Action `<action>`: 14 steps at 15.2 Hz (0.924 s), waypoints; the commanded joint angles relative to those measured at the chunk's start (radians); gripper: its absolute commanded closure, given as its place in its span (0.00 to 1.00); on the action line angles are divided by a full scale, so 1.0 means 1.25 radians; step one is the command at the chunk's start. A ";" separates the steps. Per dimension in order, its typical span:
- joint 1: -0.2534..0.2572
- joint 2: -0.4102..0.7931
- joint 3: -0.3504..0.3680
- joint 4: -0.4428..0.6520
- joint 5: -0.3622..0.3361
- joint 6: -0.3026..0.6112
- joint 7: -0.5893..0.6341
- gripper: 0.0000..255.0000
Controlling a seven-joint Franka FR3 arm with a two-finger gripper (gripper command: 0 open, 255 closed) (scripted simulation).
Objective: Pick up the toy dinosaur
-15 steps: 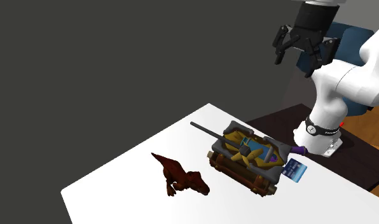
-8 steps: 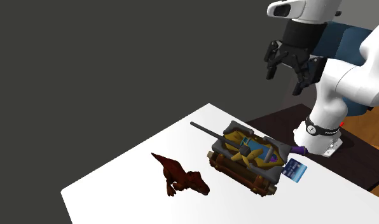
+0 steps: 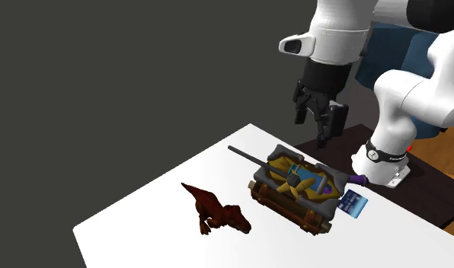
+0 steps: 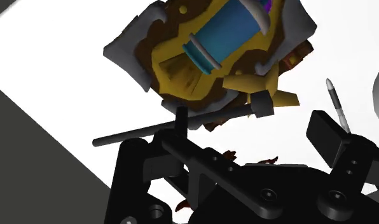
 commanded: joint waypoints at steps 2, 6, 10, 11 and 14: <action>-0.008 0.095 0.016 0.059 0.009 0.039 0.081 0.00; -0.017 0.217 0.022 0.144 0.013 0.081 0.174 0.00; -0.022 0.339 0.018 0.242 0.015 0.110 0.261 0.00; -0.023 0.369 0.016 0.269 0.016 0.115 0.281 0.00; -0.024 0.459 0.007 0.354 0.020 0.126 0.340 0.00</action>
